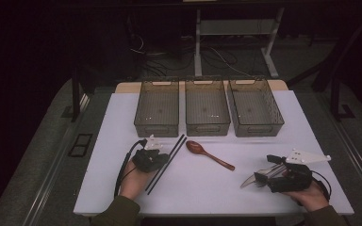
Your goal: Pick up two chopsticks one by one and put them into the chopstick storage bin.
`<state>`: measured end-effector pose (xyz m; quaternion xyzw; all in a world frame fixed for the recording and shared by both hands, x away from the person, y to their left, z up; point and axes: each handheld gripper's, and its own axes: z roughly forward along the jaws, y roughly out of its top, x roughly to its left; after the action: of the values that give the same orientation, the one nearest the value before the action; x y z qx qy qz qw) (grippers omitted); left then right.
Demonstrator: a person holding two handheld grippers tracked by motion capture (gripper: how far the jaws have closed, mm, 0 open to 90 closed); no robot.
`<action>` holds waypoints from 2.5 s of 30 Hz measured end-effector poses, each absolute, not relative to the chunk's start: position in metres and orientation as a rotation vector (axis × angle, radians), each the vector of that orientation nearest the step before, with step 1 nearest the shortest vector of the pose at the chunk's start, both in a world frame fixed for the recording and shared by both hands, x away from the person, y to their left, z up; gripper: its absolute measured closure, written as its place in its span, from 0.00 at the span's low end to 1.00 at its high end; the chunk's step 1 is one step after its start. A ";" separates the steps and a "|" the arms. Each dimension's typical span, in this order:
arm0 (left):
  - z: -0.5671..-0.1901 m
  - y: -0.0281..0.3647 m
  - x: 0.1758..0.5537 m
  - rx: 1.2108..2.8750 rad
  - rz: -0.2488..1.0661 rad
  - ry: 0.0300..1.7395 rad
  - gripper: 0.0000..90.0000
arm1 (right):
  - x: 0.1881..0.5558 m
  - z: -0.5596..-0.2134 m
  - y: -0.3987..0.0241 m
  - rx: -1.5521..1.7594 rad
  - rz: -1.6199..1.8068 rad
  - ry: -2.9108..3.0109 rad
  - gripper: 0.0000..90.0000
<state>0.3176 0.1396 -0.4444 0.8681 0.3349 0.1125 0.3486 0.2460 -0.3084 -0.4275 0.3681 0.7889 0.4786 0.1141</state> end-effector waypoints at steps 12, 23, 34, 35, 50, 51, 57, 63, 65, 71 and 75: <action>-0.442 0.149 0.319 2.278 0.313 0.856 0.93 | 0.246 -0.427 -0.309 1.082 1.403 2.311 0.14; -0.441 0.168 0.323 2.283 0.327 0.882 0.94 | 0.246 -0.427 -0.309 1.077 1.405 2.312 0.14; -0.445 0.163 0.335 2.182 0.291 0.906 0.86 | 0.247 -0.428 -0.308 1.078 1.401 2.315 0.14; -0.446 0.162 0.336 2.192 0.286 0.898 0.86 | 0.247 -0.428 -0.308 1.078 1.401 2.316 0.14; -0.441 0.178 0.323 2.179 0.256 0.910 0.87 | 0.247 -0.428 -0.310 1.079 1.407 2.309 0.14; -0.441 0.180 0.320 2.185 0.251 0.905 0.87 | 0.247 -0.428 -0.310 1.078 1.407 2.308 0.14; -0.440 0.190 0.309 2.194 0.253 0.923 0.89 | 0.246 -0.427 -0.310 1.076 1.406 2.306 0.14; -0.444 0.196 0.309 2.207 0.227 0.940 0.93 | 0.247 -0.427 -0.310 1.076 1.406 2.305 0.14; -0.444 0.195 0.308 2.215 0.234 0.935 0.93 | 0.246 -0.427 -0.310 1.076 1.406 2.305 0.14; -0.445 0.196 0.309 2.218 0.241 0.916 0.95 | 0.246 -0.427 -0.310 1.079 1.404 2.307 0.14; -0.445 0.196 0.309 2.211 0.234 0.926 0.95 | 0.246 -0.427 -0.310 1.082 1.405 2.306 0.14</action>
<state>0.3088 0.1957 -0.4451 0.8570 0.3589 0.0909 0.3585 0.2460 -0.3101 -0.4272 0.3694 0.7874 0.4797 0.1160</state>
